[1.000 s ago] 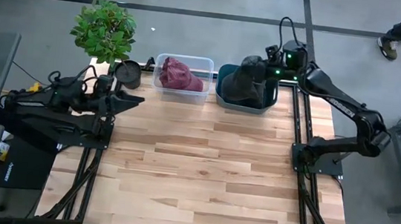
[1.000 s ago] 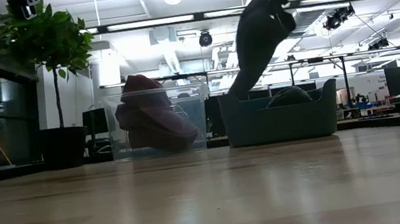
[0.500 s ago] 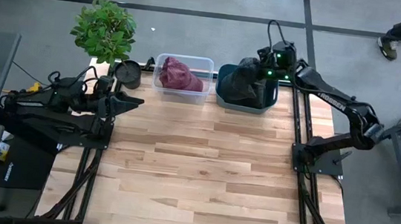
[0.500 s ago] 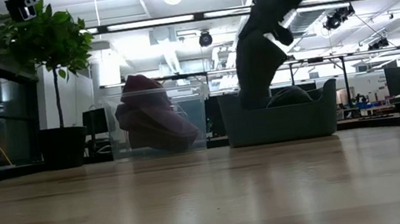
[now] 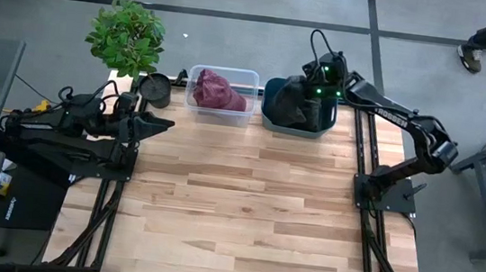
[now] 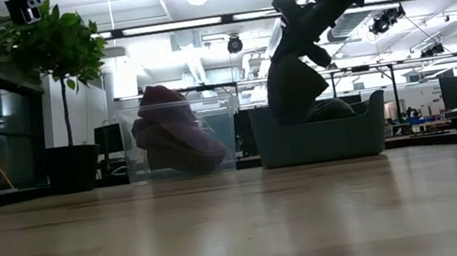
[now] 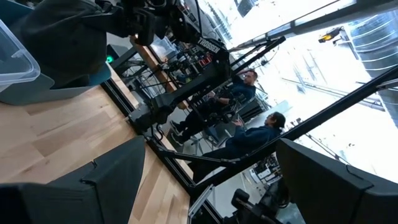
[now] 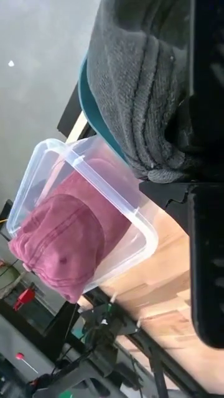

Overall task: Pick & Place hat
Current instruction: Put the black cap into the blue bin

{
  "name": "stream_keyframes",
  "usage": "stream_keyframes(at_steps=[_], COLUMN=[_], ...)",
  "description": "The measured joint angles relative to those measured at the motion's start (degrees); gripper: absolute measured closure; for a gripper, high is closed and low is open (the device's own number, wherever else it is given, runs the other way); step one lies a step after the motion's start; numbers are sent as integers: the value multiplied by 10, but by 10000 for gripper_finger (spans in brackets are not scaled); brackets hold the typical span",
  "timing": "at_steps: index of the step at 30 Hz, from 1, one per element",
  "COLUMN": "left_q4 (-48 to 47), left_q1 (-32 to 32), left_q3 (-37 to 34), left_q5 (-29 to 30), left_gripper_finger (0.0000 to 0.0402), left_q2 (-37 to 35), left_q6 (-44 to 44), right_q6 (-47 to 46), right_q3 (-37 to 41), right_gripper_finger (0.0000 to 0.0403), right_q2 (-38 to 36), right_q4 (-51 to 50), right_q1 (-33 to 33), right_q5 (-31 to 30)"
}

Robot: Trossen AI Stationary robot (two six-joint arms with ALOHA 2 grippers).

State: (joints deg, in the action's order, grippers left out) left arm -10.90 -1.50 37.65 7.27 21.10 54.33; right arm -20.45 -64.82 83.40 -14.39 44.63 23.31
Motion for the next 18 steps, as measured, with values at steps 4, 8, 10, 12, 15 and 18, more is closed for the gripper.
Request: stream_keyframes(at_steps=[4, 8, 10, 12, 15, 18], left_q4=[0, 0, 0, 0, 0, 0], left_q1=[0, 0, 0, 0, 0, 0], left_q3=[0, 0, 0, 0, 0, 0], left_q5=[0, -1, -5, -5, -8, -8], left_gripper_finger=[62, 62, 62, 62, 62, 62], left_q2=[0, 0, 0, 0, 0, 0], left_q6=[0, 2, 2, 2, 2, 1], right_q6=[18, 57, 70, 75, 72, 68], right_q3=[0, 0, 0, 0, 0, 0], right_gripper_finger=[393, 393, 393, 393, 393, 393], right_q2=[0, 0, 0, 0, 7, 28], right_q4=[0, 0, 0, 5, 12, 27], right_q1=[8, 8, 7, 7, 7, 1], right_q5=[3, 8, 9, 10, 10, 10])
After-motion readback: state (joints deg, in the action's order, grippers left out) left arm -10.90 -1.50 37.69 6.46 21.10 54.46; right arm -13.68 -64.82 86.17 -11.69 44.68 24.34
